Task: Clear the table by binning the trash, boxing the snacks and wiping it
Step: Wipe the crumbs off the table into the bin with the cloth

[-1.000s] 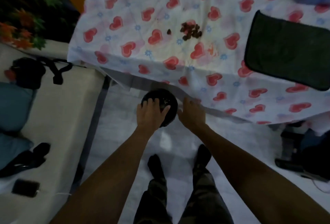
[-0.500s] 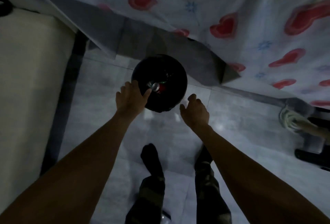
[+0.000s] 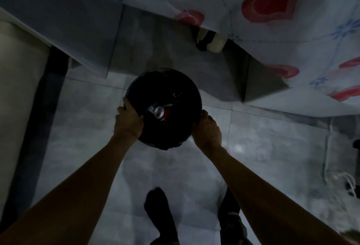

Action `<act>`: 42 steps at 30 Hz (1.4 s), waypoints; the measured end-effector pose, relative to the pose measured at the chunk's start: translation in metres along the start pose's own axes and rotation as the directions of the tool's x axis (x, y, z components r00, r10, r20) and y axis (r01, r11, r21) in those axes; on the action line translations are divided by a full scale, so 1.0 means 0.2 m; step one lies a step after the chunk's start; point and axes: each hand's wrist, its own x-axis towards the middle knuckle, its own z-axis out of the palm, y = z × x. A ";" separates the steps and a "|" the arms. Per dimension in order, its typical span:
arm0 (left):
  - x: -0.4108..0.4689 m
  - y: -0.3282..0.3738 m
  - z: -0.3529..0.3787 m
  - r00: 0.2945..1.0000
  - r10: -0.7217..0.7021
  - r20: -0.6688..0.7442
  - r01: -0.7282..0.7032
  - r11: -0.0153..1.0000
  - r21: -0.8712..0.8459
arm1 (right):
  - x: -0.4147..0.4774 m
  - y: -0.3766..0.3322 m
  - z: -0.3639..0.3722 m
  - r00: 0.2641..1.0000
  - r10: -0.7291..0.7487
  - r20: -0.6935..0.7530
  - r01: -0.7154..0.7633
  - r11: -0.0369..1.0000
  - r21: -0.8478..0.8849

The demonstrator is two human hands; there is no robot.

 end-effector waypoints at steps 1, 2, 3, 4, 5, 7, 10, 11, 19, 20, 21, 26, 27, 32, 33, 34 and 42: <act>0.02 -0.01 0.00 0.999 -0.037 -0.005 0.037 0.999 -0.010 | 0.01 0.00 0.00 1.000 -0.009 0.004 0.009 1.000 0.016; 0.04 -0.02 -0.01 0.998 -0.068 -0.005 0.068 0.997 -0.021 | 0.02 0.01 0.00 1.000 -0.006 0.007 0.006 0.999 0.045; 0.05 -0.04 -0.01 0.997 -0.081 -0.006 0.080 0.996 -0.029 | 0.03 0.01 -0.01 1.000 0.007 0.010 -0.008 0.997 0.076; 0.06 -0.05 -0.02 0.997 -0.071 -0.009 0.071 0.997 -0.027 | 0.05 0.02 -0.01 1.000 0.021 0.012 -0.022 0.995 0.094; 0.06 -0.07 -0.03 0.999 -0.048 -0.013 0.048 0.999 -0.016 | 0.05 0.03 -0.02 0.999 0.031 0.017 -0.032 0.995 0.099; 0.03 -0.08 -0.06 1.000 0.000 -0.024 0.000 1.000 0.012 | 0.05 0.05 -0.05 0.999 0.036 0.039 -0.040 0.995 0.095; -0.08 -0.04 -0.12 1.000 0.009 -0.023 -0.009 1.000 0.009 | -0.02 0.05 -0.12 0.998 0.041 0.055 -0.046 0.994 0.099; -0.12 -0.02 -0.15 1.000 0.003 -0.015 -0.003 1.000 0.009 | -0.05 0.05 -0.15 0.997 0.051 0.055 -0.057 0.993 0.102; -0.49 0.19 -0.46 0.997 0.070 0.020 -0.070 0.998 0.005 | -0.37 0.02 -0.58 0.997 0.069 0.038 -0.073 0.990 0.124; -0.56 0.23 -0.51 0.996 0.082 0.018 -0.082 0.997 0.000 | -0.42 0.01 -0.65 0.997 0.072 0.027 -0.074 0.990 0.119; -0.63 0.26 -0.57 0.995 0.095 0.014 -0.095 0.995 -0.001 | -0.48 -0.01 -0.72 0.997 0.076 0.014 -0.077 0.990 0.117; -1.01 0.42 -0.85 0.994 0.102 0.037 -0.101 0.994 -0.035 | -0.80 -0.09 -1.09 0.994 0.095 -0.045 -0.090 0.990 0.105; -1.09 0.45 -0.91 0.994 0.100 0.044 -0.098 0.994 -0.038 | -0.87 -0.11 -1.15 0.993 0.098 -0.061 -0.091 0.991 0.102; -1.41 0.53 -1.14 0.994 0.103 0.045 -0.102 0.994 -0.028 | -1.16 -0.17 -1.40 0.989 0.112 -0.093 -0.102 0.990 0.101; -1.45 0.54 -1.17 0.994 0.104 0.042 -0.103 0.994 -0.035 | -1.21 -0.18 -1.44 0.989 0.112 -0.095 -0.102 0.990 0.098; -1.49 0.55 -1.21 0.994 0.105 0.036 -0.104 0.994 -0.045 | -1.24 -0.18 -1.48 0.989 0.110 -0.094 -0.101 0.990 0.096; -1.80 0.70 -1.50 0.987 0.153 -0.040 -0.156 0.985 -0.077 | -1.46 -0.23 -1.86 0.989 0.059 -0.136 -0.048 0.995 0.083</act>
